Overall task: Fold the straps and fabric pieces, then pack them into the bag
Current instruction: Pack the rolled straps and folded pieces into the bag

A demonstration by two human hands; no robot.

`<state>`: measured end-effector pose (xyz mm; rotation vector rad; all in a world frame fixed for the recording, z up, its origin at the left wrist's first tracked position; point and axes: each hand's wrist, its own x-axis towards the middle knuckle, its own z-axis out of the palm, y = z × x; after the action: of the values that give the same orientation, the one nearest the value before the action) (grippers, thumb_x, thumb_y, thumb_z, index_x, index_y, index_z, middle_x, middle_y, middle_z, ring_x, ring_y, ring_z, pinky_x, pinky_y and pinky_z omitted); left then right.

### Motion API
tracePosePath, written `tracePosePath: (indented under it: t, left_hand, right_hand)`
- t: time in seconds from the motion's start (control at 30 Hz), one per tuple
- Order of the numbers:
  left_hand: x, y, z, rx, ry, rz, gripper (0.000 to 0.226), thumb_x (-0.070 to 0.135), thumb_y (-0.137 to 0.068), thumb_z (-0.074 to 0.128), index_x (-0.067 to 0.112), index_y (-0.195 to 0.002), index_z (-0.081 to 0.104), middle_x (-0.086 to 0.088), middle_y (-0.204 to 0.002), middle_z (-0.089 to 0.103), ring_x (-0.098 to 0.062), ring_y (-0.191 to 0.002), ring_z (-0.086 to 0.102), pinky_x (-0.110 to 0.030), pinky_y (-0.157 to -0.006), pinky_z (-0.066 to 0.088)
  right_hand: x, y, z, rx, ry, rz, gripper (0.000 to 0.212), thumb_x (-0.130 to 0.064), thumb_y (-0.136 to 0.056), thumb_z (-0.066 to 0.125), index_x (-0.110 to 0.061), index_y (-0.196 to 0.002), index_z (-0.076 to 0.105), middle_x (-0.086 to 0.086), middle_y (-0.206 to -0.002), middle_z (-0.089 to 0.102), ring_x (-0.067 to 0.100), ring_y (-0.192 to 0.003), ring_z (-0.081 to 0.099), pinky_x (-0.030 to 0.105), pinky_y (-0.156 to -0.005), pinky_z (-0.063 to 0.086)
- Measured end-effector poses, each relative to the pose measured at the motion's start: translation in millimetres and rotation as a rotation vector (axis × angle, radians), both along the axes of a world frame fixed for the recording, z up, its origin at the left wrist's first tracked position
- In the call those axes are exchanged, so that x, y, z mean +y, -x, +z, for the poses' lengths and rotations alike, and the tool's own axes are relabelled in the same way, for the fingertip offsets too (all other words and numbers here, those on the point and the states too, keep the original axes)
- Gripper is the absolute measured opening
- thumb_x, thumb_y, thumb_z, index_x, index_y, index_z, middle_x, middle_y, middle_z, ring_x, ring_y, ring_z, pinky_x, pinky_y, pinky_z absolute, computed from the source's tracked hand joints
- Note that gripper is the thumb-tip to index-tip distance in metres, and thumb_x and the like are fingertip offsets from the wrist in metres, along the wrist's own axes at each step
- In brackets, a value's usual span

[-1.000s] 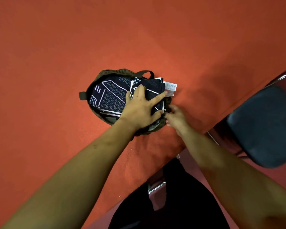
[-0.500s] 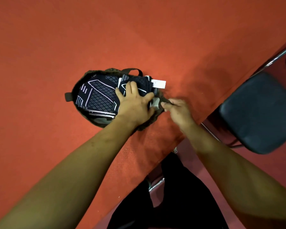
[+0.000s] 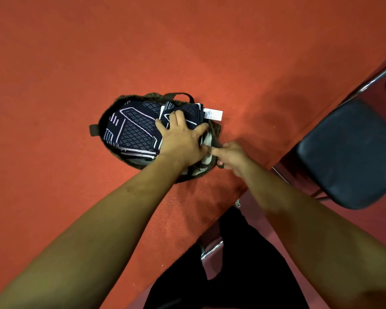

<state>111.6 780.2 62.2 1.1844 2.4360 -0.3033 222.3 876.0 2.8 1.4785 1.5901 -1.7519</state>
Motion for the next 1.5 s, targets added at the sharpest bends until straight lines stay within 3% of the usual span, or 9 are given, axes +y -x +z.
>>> tracePosePath:
  t: [0.27,0.37,0.53,0.67,0.8,1.0,1.13,1.27,1.5]
  left_hand:
    - [-5.9,-3.9,-5.1,0.017,-0.043,0.002,0.060,0.060,-0.088,0.044,0.043,-0.145,0.034,-0.024,-0.141,0.024,-0.040,-0.138,0.020,-0.074,-0.109,0.012]
    - [-6.2,-5.5,-7.0,0.008,-0.052,0.026,0.061,0.061,-0.087,0.046,0.043,-0.144,0.034,-0.024,-0.143,0.022,-0.040,-0.140,0.017,-0.074,-0.110,0.009]
    - [-12.0,-2.6,-4.4,0.043,-0.063,0.052,0.067,0.066,-0.084,0.047,0.045,-0.145,0.030,-0.025,-0.146,0.021,-0.039,-0.143,0.014,-0.072,-0.111,0.010]
    - [-19.5,5.2,-0.7,0.001,-0.059,0.033,0.065,0.066,-0.085,0.044,0.051,-0.146,0.025,-0.022,-0.145,0.021,-0.036,-0.142,0.015,-0.069,-0.113,0.011]
    - [-27.5,-2.7,-9.8,0.029,-0.046,-0.052,0.069,0.074,-0.084,0.041,0.058,-0.146,0.013,-0.023,-0.149,0.017,-0.034,-0.143,0.014,-0.068,-0.111,0.015]
    - [-28.9,-7.1,-17.2,0.062,-0.071,-0.060,0.070,0.075,-0.085,0.037,0.058,-0.147,0.009,-0.025,-0.153,0.015,-0.035,-0.146,0.012,-0.068,-0.111,0.014]
    - [-25.7,-4.3,-17.9,0.075,-0.040,-0.033,0.068,0.073,-0.089,0.033,0.054,-0.149,0.009,-0.025,-0.151,0.017,-0.036,-0.145,0.013,-0.067,-0.112,0.015]
    - [-24.6,-3.8,-12.0,0.015,-0.023,0.002,0.069,0.077,-0.086,0.028,0.050,-0.149,0.017,-0.020,-0.142,0.027,-0.034,-0.140,0.020,-0.066,-0.113,0.015]
    - [-62.7,13.1,25.7,-0.333,-0.561,0.085,0.046,0.037,-0.094,0.052,0.019,-0.137,0.050,-0.011,-0.127,0.051,-0.029,-0.121,0.050,-0.047,-0.108,0.038]
  right_hand:
    - [-28.2,-18.3,-19.0,0.132,0.259,-0.523,0.009,-0.006,-0.093,0.060,-0.011,-0.100,0.063,0.012,-0.098,0.070,0.029,-0.090,0.069,0.038,-0.073,0.059]
    - [-33.7,-17.2,-20.2,0.074,0.018,-0.344,0.012,-0.004,-0.080,0.065,-0.014,-0.085,0.064,0.012,-0.089,0.072,0.030,-0.083,0.072,0.046,-0.075,0.061]
    - [-20.4,-14.6,36.6,0.202,-0.416,-0.017,0.027,0.006,-0.077,0.052,-0.017,-0.063,0.052,-0.007,-0.056,0.049,0.007,-0.049,0.046,0.018,-0.044,0.035]
    - [-26.4,-24.9,55.2,0.262,-0.491,-0.016,0.027,0.008,-0.077,0.050,-0.017,-0.065,0.049,-0.007,-0.062,0.050,0.004,-0.052,0.045,0.008,-0.046,0.031]
    - [-24.2,-18.0,45.9,0.195,-0.483,0.044,0.026,-0.006,-0.086,0.053,-0.010,-0.111,0.058,-0.002,-0.089,0.061,0.019,-0.078,0.060,0.027,-0.064,0.045]
    - [3.7,23.5,25.5,0.068,-0.594,0.174,0.016,-0.018,-0.092,0.055,-0.008,-0.101,0.062,0.012,-0.100,0.069,0.033,-0.093,0.065,0.029,-0.068,0.041]
    - [7.4,29.1,62.7,0.232,-0.800,0.199,0.013,-0.006,-0.086,0.049,-0.014,-0.077,0.054,-0.001,-0.064,0.053,0.025,-0.064,0.052,0.030,-0.055,0.032]
    - [-13.3,6.4,72.7,0.280,-0.852,0.135,0.009,-0.007,-0.085,0.047,-0.015,-0.081,0.051,0.004,-0.068,0.057,0.027,-0.063,0.054,0.033,-0.054,0.036]
    - [-7.5,5.4,67.6,0.266,-0.828,0.160,0.009,-0.016,-0.091,0.043,-0.013,-0.092,0.052,0.012,-0.079,0.063,0.034,-0.076,0.060,0.042,-0.062,0.045]
